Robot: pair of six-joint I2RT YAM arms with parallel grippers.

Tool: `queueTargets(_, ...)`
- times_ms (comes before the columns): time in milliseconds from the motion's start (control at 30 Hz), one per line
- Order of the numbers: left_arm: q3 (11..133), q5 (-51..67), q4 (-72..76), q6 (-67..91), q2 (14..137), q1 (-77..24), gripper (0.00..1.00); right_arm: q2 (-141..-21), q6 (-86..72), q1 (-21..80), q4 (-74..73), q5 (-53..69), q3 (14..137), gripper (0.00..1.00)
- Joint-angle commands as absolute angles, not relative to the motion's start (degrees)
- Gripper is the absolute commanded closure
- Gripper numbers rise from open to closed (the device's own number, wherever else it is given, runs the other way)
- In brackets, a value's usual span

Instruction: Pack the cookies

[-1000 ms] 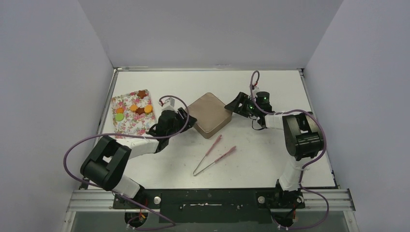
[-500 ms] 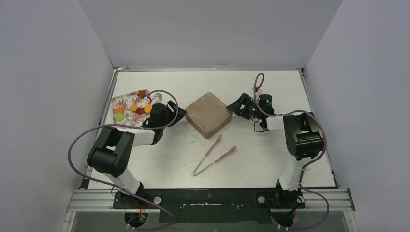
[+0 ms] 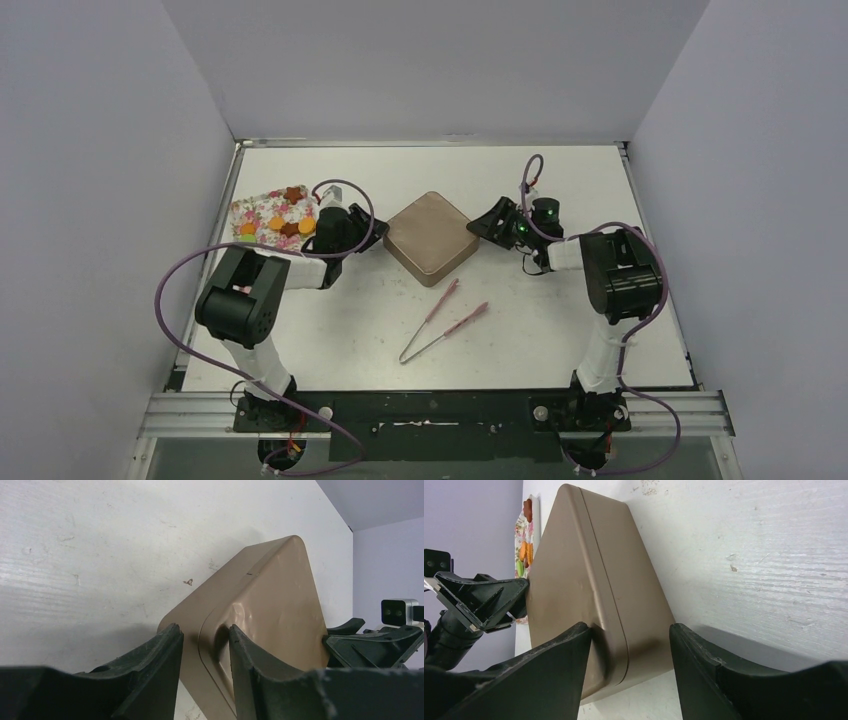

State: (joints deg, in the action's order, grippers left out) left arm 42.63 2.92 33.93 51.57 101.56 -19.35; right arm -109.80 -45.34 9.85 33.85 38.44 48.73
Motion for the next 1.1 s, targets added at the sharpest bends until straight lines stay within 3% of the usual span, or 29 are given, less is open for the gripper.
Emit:
queueTargets(0, 42.29, 3.24, 33.0, 50.63, 103.47, -20.03, 0.65, -111.46, -43.97, 10.12, 35.24, 36.99, 49.44, 0.43)
queueTargets(200, 39.21, 2.55, 36.86, 52.14, 103.23, -22.55, 0.71, -108.03, -41.88, 9.63, 32.62, 35.02, 49.49, 0.42)
queueTargets(367, 40.53, 1.06, 35.4, 51.35, 100.95, -24.69, 0.65, -100.51, -38.07, 8.74, 27.54, 30.36, 47.93, 0.33)
queueTargets(600, 38.91, -5.76, 30.06, 49.64, 89.31, -24.69, 0.43, -84.07, -30.69, 7.73, 13.43, 18.69, 46.25, 0.17)
queueTargets(800, 37.72, -16.03, 18.48, 46.67, 71.8, -24.7, 0.24, -67.19, -26.72, 7.21, 2.4, 8.88, 45.34, 0.01)
queueTargets(1067, 34.8, -20.62, 2.01, 47.01, 47.87, -24.61, 0.09, -47.57, -22.72, 7.14, -11.91, -0.62, 45.21, 0.0)
